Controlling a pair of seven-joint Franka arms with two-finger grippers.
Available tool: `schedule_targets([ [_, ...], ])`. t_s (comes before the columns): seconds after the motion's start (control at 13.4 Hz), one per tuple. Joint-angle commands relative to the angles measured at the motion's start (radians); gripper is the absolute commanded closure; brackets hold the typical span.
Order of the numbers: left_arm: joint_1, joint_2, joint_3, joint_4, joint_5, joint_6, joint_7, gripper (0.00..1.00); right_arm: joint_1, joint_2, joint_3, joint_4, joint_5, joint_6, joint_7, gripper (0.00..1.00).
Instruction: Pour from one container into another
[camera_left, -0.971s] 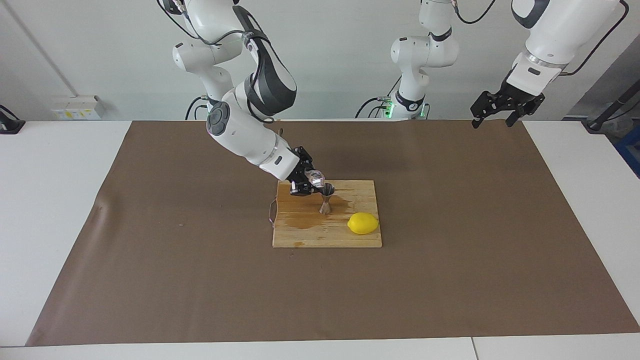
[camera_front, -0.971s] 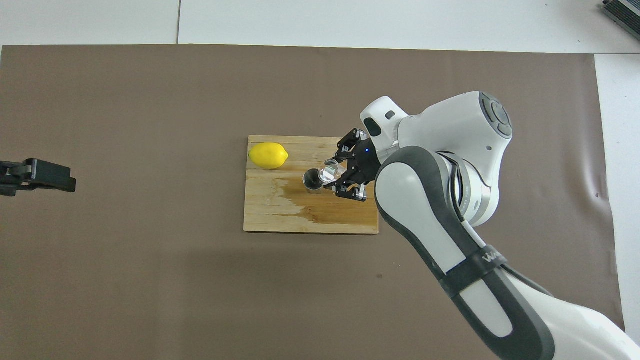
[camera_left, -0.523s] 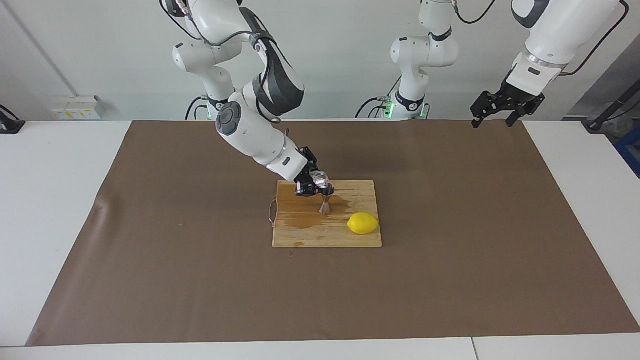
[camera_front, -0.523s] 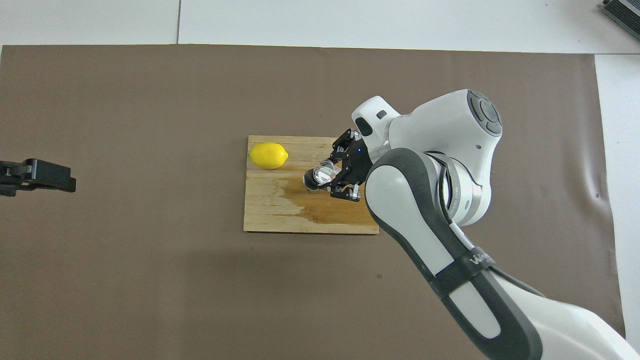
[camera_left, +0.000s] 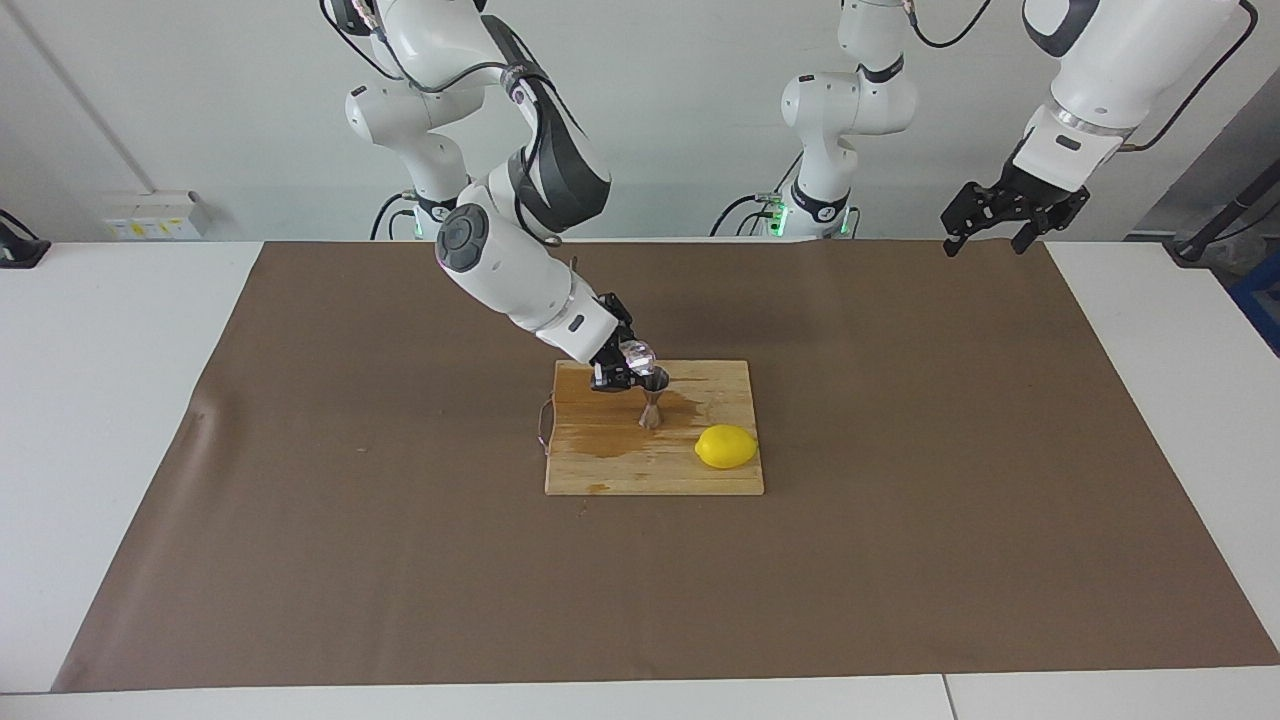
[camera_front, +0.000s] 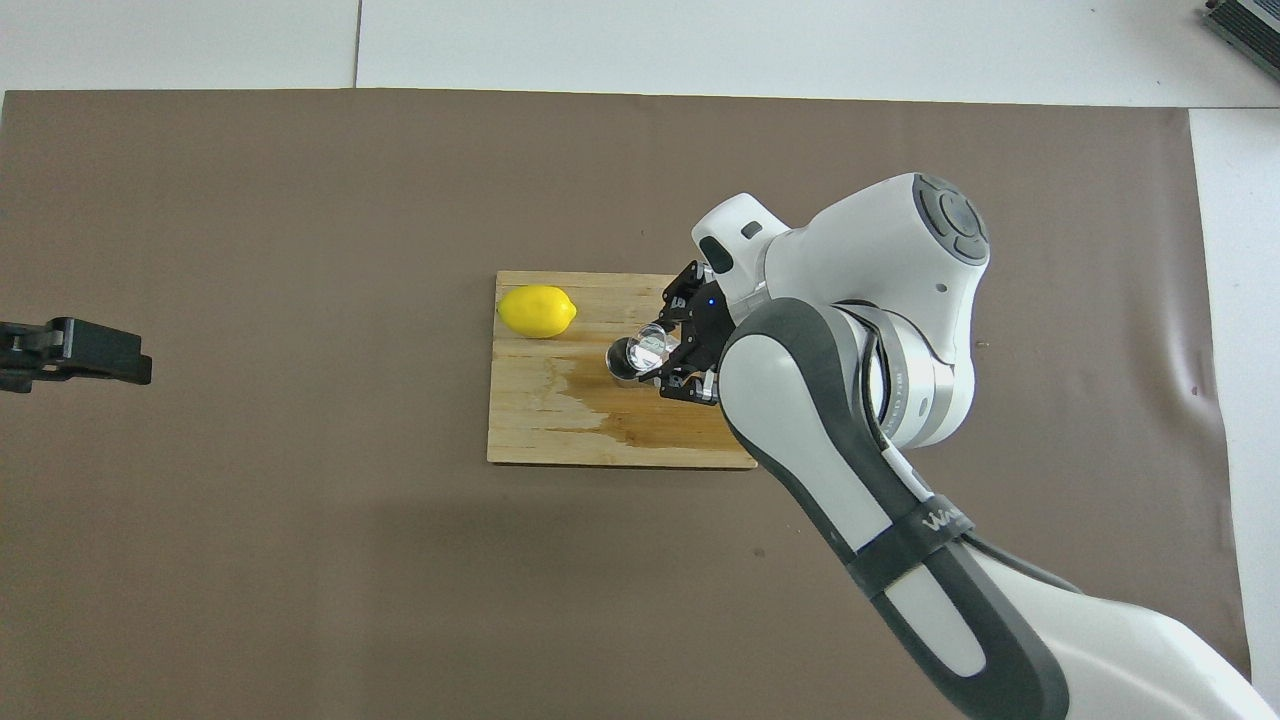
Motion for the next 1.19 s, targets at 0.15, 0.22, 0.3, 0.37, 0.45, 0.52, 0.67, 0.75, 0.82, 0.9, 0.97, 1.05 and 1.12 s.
schedule_targets([
  [0.15, 0.001, -0.024, 0.0, -0.024, 0.017, -0.001, 0.002, 0.0, 0.009, 0.04, 0.002, 0.076, -0.055, -0.045, 0.087, 0.78],
  [0.22, 0.001, -0.026, 0.0, -0.024, 0.017, -0.001, 0.004, 0.0, 0.009, 0.046, 0.0, 0.077, -0.061, -0.048, 0.096, 0.78],
  [0.3, 0.001, -0.024, 0.0, -0.025, 0.017, -0.001, 0.002, 0.0, 0.011, 0.05, 0.002, 0.082, -0.079, -0.057, 0.105, 0.78],
  [0.37, 0.001, -0.026, 0.0, -0.024, 0.017, -0.001, 0.002, 0.0, 0.02, 0.056, 0.002, 0.097, -0.091, -0.063, 0.119, 0.78],
  [0.45, 0.001, -0.026, 0.0, -0.024, 0.017, -0.001, 0.002, 0.0, 0.021, 0.062, 0.002, 0.103, -0.099, -0.071, 0.121, 0.78],
  [0.52, -0.001, -0.026, 0.0, -0.025, 0.017, -0.001, 0.002, 0.0, 0.023, 0.065, 0.002, 0.111, -0.102, -0.08, 0.128, 0.78],
  [0.67, 0.001, -0.024, 0.0, -0.025, 0.017, -0.001, 0.002, 0.0, 0.023, 0.066, 0.002, 0.119, -0.125, -0.102, 0.135, 0.78],
  [0.75, 0.001, -0.024, 0.0, -0.024, 0.017, -0.001, 0.002, 0.0, 0.023, 0.066, 0.002, 0.128, -0.127, -0.109, 0.135, 0.78],
  [0.82, 0.001, -0.026, 0.0, -0.024, 0.017, -0.001, 0.002, 0.0, 0.023, 0.068, 0.002, 0.131, -0.128, -0.114, 0.135, 0.78],
  [0.9, 0.001, -0.026, 0.0, -0.025, 0.017, -0.001, 0.004, 0.0, 0.021, 0.068, 0.002, 0.131, -0.128, -0.114, 0.135, 0.78],
  [0.97, -0.001, -0.024, 0.0, -0.024, 0.017, -0.001, 0.002, 0.0, 0.023, 0.07, 0.002, 0.131, -0.128, -0.114, 0.135, 0.78],
  [1.05, 0.001, -0.026, 0.0, -0.024, 0.017, -0.001, 0.002, 0.0, 0.023, 0.07, 0.002, 0.132, -0.137, -0.117, 0.147, 0.78],
  [1.12, 0.001, -0.026, 0.0, -0.025, 0.017, -0.001, 0.004, 0.0, 0.023, 0.073, 0.005, 0.148, -0.162, -0.135, 0.17, 0.78],
])
